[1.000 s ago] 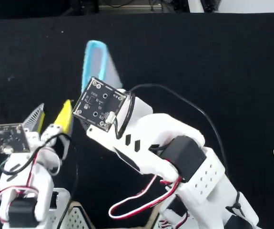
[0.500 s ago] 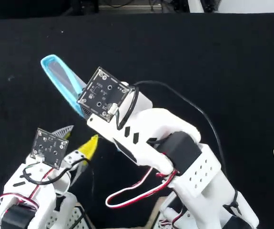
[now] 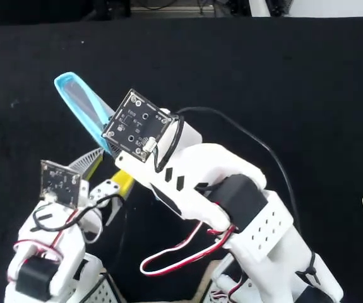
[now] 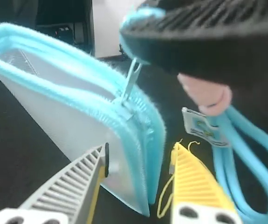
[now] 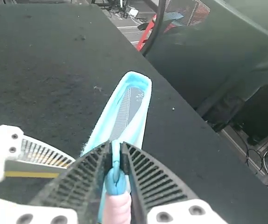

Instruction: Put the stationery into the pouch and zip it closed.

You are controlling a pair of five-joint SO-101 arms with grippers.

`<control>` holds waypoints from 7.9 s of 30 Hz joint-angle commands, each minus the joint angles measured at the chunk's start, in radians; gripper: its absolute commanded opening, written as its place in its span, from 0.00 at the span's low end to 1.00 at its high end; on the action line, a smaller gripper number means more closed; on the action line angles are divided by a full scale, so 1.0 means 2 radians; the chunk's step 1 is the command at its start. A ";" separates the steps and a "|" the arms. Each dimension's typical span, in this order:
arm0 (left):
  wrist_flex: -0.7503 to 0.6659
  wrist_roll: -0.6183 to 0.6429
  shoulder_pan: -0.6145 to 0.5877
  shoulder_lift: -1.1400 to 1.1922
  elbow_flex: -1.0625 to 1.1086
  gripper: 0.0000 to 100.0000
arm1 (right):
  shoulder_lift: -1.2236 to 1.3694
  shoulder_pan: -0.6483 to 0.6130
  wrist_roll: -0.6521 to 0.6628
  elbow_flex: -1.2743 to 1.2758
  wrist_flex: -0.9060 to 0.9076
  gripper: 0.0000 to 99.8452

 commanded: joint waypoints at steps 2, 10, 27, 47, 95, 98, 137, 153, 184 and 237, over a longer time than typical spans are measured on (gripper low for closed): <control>-0.065 0.007 -0.026 0.003 0.040 0.23 | -0.007 0.015 0.004 -0.003 -0.008 0.01; -0.067 0.004 -0.065 0.003 0.033 0.23 | -0.007 0.053 0.004 0.002 -0.011 0.01; -0.142 0.014 -0.065 0.006 0.040 0.23 | -0.007 0.052 0.004 0.017 -0.010 0.01; -0.097 0.018 -0.060 0.003 0.023 0.03 | -0.014 0.052 0.000 0.015 -0.010 0.01; 0.121 -0.143 0.017 0.002 -0.085 0.03 | -0.182 0.079 -0.051 0.142 0.077 0.11; 0.111 -0.143 0.017 0.002 -0.085 0.03 | -0.225 0.021 -0.054 0.213 0.055 0.21; 0.115 -0.140 0.017 0.002 -0.090 0.03 | -0.326 0.044 -0.061 0.448 -0.286 0.01; 0.116 -0.140 0.017 0.002 -0.085 0.03 | -0.266 0.130 -0.059 0.387 -0.305 0.01; 0.146 -0.143 0.017 0.002 -0.090 0.03 | 0.127 0.232 -0.060 0.105 -0.315 0.01; 0.019 -0.140 -0.089 0.002 -0.089 0.03 | -0.261 0.293 -0.063 0.314 0.002 0.03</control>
